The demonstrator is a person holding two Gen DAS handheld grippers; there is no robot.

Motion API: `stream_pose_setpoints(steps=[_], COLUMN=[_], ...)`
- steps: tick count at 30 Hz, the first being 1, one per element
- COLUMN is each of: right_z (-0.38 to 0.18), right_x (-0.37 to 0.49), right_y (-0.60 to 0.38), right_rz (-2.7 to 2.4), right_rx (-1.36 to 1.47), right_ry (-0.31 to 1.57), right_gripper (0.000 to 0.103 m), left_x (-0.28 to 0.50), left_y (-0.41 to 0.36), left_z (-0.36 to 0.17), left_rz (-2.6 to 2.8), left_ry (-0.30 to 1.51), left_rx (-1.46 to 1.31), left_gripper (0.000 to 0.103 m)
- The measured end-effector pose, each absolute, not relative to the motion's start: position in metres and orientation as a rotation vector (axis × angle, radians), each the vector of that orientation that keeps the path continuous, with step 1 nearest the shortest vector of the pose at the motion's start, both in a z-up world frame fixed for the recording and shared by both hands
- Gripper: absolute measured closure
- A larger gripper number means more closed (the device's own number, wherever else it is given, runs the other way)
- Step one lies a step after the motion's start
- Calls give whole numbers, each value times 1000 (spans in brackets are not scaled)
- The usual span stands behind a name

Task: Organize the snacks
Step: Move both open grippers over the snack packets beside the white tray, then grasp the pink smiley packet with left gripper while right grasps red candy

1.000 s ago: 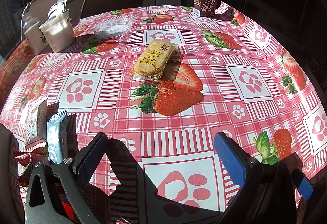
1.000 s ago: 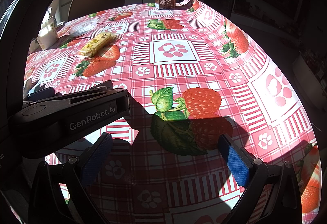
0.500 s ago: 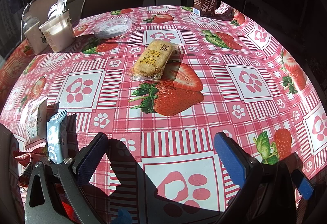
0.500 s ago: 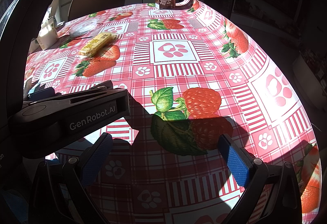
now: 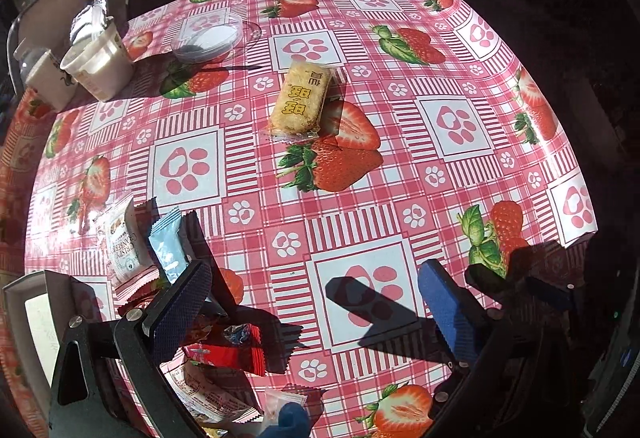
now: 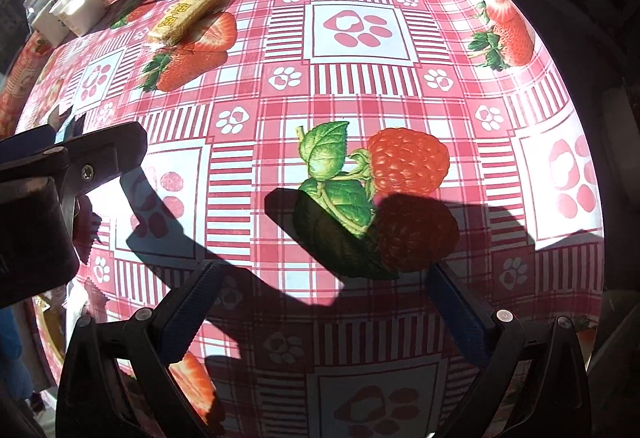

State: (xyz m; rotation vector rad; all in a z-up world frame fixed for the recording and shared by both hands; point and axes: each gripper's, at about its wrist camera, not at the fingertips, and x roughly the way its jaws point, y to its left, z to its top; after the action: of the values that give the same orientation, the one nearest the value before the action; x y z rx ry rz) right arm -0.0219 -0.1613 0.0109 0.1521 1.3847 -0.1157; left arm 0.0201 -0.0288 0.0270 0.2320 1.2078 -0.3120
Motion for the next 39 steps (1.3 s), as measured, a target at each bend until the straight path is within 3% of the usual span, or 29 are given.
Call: stream_pose_setpoints(steps=[4, 8, 20, 23, 25, 28, 35, 38, 39], right_z=[13, 14, 7, 3, 7, 4, 0, -7, -8], right_x=[-34, -54, -82, -78, -76, -80, -76, -75, -74], right_y=[-168, -151, -41, -37, -37, -44, -54, -48, -49], right_rz=[-88, -50, 16, -28, -33, -33, -28, -24, -25], right_rx=[301, 417, 279, 235, 183, 142, 114, 121, 144], right_ry=[1506, 1585, 1673, 1681, 1671, 1666, 1675, 1678, 1680], right_gripper=[0, 0, 0, 11, 30, 48, 51, 51, 56], left_x=[-1, -13, -15, -17, -18, -20, -25, -25, -26], left_y=[23, 70, 130, 136, 145, 156, 138, 152, 151], left_z=[41, 24, -16, -17, -18, -17, -35, -41, -42], left_rz=[-270, -190, -125, -152, -153, -163, -122, -130, -132], left_ry=[1231, 1348, 1477, 1467, 1457, 1450, 1499, 1533, 1538], left_rx=[271, 293, 181, 179, 180, 214, 302, 128, 146], left_gripper=[0, 0, 0, 0, 0, 0, 0, 0, 0])
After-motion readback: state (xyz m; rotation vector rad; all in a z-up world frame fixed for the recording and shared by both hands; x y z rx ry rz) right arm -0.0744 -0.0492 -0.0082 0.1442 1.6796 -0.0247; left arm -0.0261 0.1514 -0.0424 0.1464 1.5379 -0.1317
